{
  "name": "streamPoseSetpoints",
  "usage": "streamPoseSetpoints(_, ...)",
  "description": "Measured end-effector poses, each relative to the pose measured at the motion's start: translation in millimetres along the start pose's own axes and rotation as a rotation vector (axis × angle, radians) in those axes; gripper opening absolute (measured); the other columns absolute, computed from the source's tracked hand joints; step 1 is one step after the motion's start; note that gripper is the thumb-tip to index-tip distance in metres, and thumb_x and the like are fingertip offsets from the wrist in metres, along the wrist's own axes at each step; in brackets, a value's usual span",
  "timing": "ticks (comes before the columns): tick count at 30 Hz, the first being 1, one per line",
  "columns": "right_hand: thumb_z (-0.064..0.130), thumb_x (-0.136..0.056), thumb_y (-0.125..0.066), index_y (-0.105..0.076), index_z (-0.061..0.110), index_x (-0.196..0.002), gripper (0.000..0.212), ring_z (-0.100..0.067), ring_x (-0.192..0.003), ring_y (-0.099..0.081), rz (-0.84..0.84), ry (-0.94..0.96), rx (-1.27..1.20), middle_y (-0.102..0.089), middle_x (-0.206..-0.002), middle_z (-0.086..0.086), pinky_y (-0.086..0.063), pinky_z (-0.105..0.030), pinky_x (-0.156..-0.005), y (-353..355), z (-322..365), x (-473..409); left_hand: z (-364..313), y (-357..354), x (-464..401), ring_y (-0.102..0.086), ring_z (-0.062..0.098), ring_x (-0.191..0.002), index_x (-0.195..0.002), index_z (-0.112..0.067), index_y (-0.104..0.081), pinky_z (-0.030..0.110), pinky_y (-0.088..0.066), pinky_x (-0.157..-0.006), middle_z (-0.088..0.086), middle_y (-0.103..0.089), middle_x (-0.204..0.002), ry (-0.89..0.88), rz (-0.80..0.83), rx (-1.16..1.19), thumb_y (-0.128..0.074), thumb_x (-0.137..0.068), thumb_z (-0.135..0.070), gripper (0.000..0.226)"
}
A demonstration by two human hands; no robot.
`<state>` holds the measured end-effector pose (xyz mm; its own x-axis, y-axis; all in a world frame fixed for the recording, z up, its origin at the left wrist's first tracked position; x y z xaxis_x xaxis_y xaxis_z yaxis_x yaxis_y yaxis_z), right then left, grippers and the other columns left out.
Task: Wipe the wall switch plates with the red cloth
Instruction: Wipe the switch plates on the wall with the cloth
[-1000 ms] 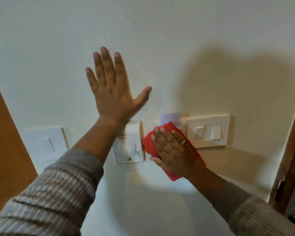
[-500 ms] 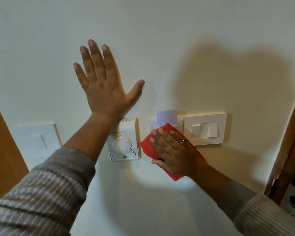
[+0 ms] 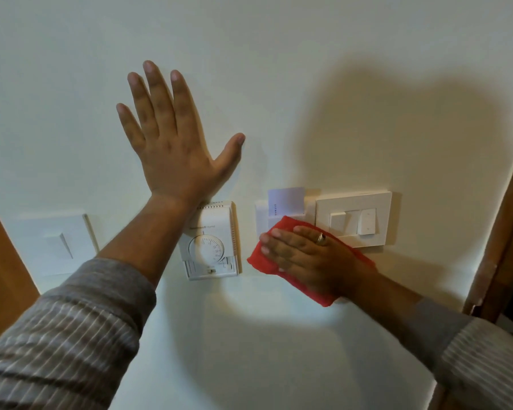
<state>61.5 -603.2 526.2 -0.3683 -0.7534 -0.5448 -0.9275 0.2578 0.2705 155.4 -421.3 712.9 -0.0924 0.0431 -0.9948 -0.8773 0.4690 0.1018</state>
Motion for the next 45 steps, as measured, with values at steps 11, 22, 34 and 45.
streamPoseSetpoints(11, 0.03, -0.107, -0.045, -0.031, 0.004, -0.154, 0.055, -0.034, -0.151, -0.022, -0.036, -0.12, -0.016, -0.021, -0.16, -0.016, -0.012, -0.046, -0.126, 5, 1, -23, 2, -8, -1, -0.02, 0.051, -0.153, -0.16, -0.004, -0.02, 0.066, -0.01, -0.122, 0.03, -0.023, -0.165, 0.01, -0.067, -0.04, -0.035, -0.09, -0.082, 0.106)
streamPoseSetpoints(22, 0.03, -0.109, -0.044, -0.026, 0.003, -0.155, 0.056, -0.034, -0.152, -0.015, -0.007, -0.04, -0.021, -0.016, -0.162, -0.017, -0.012, -0.046, -0.126, 5, -3, -30, 4, -9, -1, -0.023, 0.052, -0.151, -0.158, -0.003, -0.025, 0.067, -0.012, -0.121, 0.032, -0.027, -0.163, 0.003, -0.11, -0.055, -0.036, -0.09, -0.081, 0.104)
streamPoseSetpoints(34, 0.04, -0.107, -0.04, -0.024, 0.001, -0.156, 0.064, -0.035, -0.153, -0.016, -0.055, -0.269, 0.017, -0.014, -0.164, -0.019, -0.007, -0.048, -0.126, -6, 10, -34, 2, -10, -1, -0.024, 0.053, -0.15, -0.158, -0.003, -0.024, 0.068, -0.013, -0.121, 0.033, -0.028, -0.162, -0.002, -0.106, -0.064, -0.036, -0.09, -0.08, 0.103)
streamPoseSetpoints(45, 0.046, -0.105, -0.044, -0.023, 0.0, -0.155, 0.071, -0.037, -0.149, -0.023, -0.095, -0.293, 0.064, -0.021, -0.16, -0.018, -0.008, -0.048, -0.126, 1, -5, -32, -2, 2, -2, -0.023, 0.059, -0.149, -0.156, 0.004, -0.027, 0.07, -0.012, -0.12, 0.038, -0.026, -0.16, -0.007, -0.074, -0.062, -0.036, -0.093, -0.077, 0.104)
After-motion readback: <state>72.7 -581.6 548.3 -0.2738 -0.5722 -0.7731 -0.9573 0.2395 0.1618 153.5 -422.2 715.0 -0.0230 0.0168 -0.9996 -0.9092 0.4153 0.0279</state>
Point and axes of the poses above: each hand's wrist, its own x-axis away from the middle knuckle, its own y-axis out of the back of the hand, z = x × y, the point moved 6 cm from there along -x, towards the middle knuckle
